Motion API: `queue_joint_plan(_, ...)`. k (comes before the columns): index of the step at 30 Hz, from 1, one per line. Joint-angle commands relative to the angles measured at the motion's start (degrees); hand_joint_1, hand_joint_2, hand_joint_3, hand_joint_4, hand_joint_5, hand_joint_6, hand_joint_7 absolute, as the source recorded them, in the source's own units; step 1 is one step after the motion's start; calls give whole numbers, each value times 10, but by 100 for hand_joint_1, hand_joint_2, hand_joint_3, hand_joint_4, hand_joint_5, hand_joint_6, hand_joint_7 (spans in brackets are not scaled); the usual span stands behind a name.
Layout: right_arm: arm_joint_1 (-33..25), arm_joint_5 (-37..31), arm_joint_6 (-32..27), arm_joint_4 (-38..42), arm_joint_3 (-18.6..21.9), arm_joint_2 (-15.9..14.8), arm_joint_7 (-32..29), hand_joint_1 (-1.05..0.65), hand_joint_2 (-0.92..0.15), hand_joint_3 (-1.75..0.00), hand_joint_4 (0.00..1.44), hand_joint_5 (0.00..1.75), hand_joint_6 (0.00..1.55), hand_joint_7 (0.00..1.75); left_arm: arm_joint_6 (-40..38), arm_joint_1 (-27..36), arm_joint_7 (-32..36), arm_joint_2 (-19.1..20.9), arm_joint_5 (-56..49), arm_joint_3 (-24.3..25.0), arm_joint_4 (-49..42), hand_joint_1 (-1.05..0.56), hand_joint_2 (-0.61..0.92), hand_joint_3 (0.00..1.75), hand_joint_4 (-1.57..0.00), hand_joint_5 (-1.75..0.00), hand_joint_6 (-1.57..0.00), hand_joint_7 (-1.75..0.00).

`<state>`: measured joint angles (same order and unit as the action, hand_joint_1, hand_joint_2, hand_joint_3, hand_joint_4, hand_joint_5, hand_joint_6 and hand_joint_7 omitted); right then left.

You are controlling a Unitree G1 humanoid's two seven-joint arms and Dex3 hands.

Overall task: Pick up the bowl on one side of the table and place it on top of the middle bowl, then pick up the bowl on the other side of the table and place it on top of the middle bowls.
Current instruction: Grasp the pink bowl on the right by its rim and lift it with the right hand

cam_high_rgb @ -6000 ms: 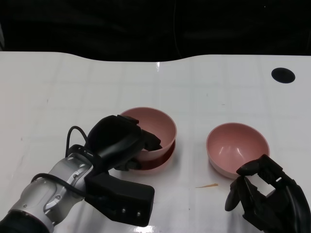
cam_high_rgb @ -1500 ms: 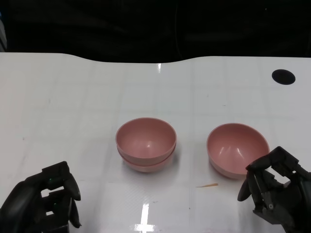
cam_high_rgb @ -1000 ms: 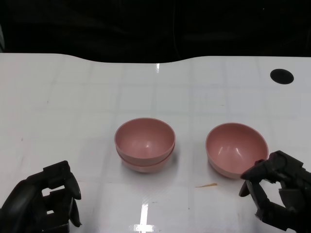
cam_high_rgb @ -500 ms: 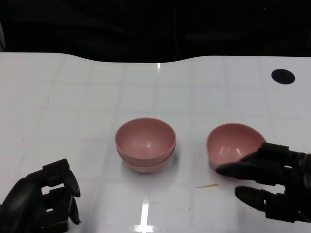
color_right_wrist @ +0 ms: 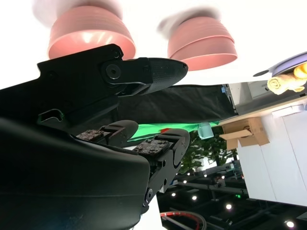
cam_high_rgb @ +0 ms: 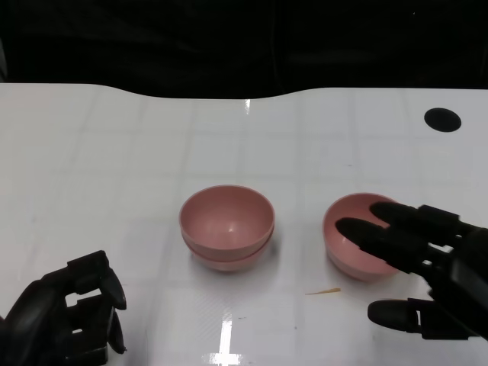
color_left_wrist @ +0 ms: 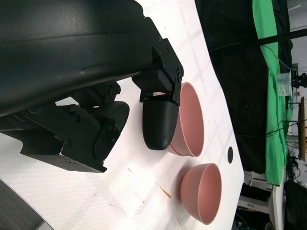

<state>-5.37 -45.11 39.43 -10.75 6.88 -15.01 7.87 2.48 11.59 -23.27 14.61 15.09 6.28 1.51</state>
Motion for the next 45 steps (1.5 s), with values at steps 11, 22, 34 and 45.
queue_joint_plan(11, 85, -62, -141, 12, -97, -86, 28, -89, -92, -11, 27, 0, 32, 1, 0, -1, 22, -8, -36, 1, 17, 24, 74, 116, -77, -175, -63, -175)
queue_joint_plan(22, 159, -90, -188, 121, -178, -108, -3, -83, -92, -16, 28, 1, 32, 0, -1, 3, 23, -12, -38, 0, 25, 23, 73, 116, -78, -175, -63, -175)
queue_joint_plan(34, 226, -100, -210, 250, -251, -110, -76, -82, -92, -22, 32, 2, 35, 1, 5, 1, 19, -14, -34, 2, 19, 23, 72, 116, -77, -175, -63, -175)
queue_joint_plan(45, 252, -92, -216, 313, -284, -108, -103, -82, -92, -22, 33, 1, 36, 1, -3, 6, 25, -15, -39, 0, 31, 24, 73, 117, -78, -175, -63, -175)
